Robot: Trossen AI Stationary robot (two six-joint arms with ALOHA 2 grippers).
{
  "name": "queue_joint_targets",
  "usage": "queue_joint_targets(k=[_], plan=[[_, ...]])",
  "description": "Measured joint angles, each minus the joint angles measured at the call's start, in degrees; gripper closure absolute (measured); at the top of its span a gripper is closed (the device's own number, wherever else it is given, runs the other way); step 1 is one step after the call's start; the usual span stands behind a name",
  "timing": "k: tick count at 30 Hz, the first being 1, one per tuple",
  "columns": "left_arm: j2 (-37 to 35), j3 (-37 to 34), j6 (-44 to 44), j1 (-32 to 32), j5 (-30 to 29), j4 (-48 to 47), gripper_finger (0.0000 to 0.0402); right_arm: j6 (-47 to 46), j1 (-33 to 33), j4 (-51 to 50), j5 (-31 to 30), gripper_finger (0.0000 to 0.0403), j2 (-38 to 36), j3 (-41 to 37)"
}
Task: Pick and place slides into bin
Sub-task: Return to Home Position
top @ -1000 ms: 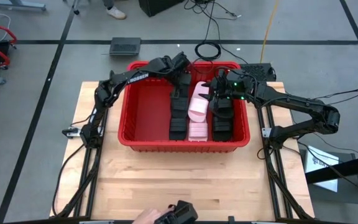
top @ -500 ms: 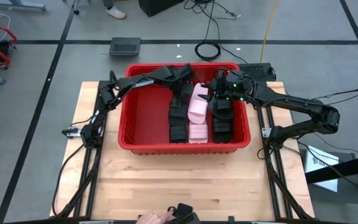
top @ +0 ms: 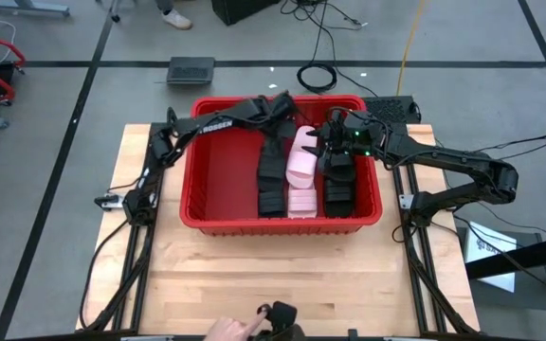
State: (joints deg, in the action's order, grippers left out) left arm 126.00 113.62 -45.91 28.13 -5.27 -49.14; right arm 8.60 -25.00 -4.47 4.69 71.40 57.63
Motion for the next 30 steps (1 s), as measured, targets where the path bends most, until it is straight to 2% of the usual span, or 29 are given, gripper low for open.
queue_joint_targets(k=[8,17,25,30], plan=[[-5.6,0.0,0.4,2.2,0.5,2.2,0.0151,0.0,0.0,3.4,-0.1,0.0195,0.0,0.0],[-12.8,0.1,3.0,4.1,5.3,1.3,0.0151,-0.4,0.0,6.9,-0.1,0.0195,0.0,0.0],[-19.3,0.1,4.6,4.3,5.5,0.7,0.0151,-0.4,0.0,8.9,0.0,0.0195,0.0,0.0],[-24.2,0.1,6.5,4.3,9.6,-2.4,0.0151,-2.1,1.0,11.1,0.1,0.0195,-1.1,0.0]])
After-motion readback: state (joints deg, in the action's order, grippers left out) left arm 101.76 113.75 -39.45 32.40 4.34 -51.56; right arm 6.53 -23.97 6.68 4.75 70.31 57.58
